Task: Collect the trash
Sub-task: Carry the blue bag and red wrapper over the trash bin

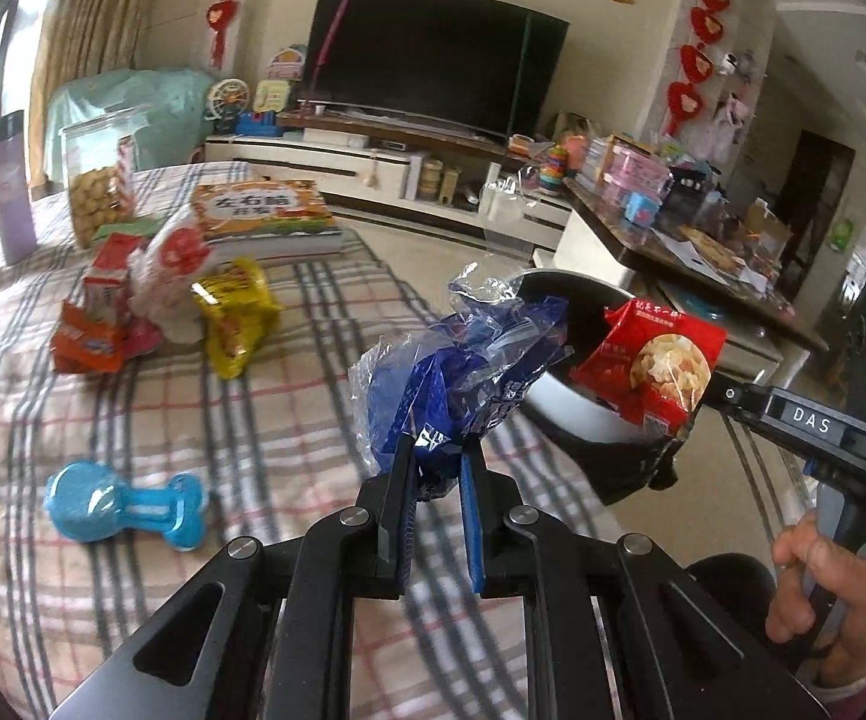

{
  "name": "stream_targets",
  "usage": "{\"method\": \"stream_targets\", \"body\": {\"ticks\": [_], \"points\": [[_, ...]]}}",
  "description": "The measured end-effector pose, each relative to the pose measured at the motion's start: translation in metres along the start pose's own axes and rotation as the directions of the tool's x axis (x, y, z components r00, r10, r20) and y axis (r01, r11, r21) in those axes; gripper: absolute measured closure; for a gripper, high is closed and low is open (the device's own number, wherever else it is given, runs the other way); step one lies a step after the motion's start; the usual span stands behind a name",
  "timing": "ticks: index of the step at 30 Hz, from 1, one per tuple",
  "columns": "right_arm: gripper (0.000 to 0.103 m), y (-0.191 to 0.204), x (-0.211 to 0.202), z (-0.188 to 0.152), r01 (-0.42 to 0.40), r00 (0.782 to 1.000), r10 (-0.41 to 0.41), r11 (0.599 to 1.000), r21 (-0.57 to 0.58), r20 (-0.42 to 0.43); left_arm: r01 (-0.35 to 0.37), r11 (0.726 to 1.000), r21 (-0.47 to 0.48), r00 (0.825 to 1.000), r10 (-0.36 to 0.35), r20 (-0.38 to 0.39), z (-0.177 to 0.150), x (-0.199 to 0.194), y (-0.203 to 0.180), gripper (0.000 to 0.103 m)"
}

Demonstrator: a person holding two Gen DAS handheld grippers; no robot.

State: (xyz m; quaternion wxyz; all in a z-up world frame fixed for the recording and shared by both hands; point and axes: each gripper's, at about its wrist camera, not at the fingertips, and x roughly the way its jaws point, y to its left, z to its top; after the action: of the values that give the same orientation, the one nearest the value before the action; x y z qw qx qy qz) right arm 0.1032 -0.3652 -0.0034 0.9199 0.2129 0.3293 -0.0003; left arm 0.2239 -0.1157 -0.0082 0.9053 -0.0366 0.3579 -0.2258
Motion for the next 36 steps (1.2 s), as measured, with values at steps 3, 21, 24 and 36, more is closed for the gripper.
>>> {"method": "stream_targets", "body": {"ticks": [3, 21, 24, 36], "points": [[0.103, -0.008, -0.003, 0.002, 0.012, 1.000, -0.013, 1.000, 0.010, 0.008, 0.005, 1.000, 0.018, 1.000, -0.005, -0.004, 0.005, 0.007, -0.007, 0.091], [0.103, -0.046, -0.012, 0.024, 0.097, 0.994, -0.099, 0.994, 0.041, 0.045, 0.019, 0.993, 0.113, 0.999, -0.014, -0.040, 0.026, 0.044, -0.058, 0.091], [0.103, -0.050, -0.011, 0.028, 0.106, 0.993, -0.108, 0.994, 0.040, 0.044, 0.022, 0.993, 0.116, 0.999, -0.017, -0.047, 0.030, 0.051, -0.063, 0.091], [0.102, -0.066, 0.004, 0.042, 0.147, 0.989, -0.148, 0.988, 0.040, 0.026, 0.024, 0.990, 0.142, 0.997, -0.013, -0.075, 0.045, 0.077, -0.080, 0.091]]}}
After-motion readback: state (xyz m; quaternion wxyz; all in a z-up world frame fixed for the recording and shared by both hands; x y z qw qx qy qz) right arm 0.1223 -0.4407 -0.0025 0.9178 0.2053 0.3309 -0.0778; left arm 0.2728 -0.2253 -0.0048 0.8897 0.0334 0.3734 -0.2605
